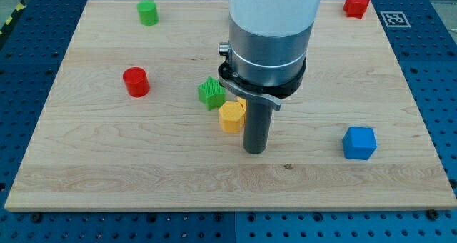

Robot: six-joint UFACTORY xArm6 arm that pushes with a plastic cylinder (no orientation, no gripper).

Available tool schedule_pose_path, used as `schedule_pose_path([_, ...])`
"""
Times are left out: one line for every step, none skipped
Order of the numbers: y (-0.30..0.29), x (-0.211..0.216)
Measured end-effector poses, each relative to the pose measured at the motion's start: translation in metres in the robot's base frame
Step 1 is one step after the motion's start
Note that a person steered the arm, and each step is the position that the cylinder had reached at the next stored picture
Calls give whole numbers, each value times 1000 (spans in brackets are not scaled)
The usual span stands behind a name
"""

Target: Slide the yellow hexagon vertical to the red star

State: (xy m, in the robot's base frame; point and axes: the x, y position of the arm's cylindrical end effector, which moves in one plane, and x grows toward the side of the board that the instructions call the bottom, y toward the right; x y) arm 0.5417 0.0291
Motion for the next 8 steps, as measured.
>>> schedule_pose_path([-26, -3])
schedule_pose_path([-35, -6])
schedule_pose_path([-78, -10])
schedule_pose_path([-98, -32])
schedule_pose_path([-61, -31])
schedule_pose_path([-18, -31])
schedule_pose_path([-7, -31])
schedule_pose_path([18, -31])
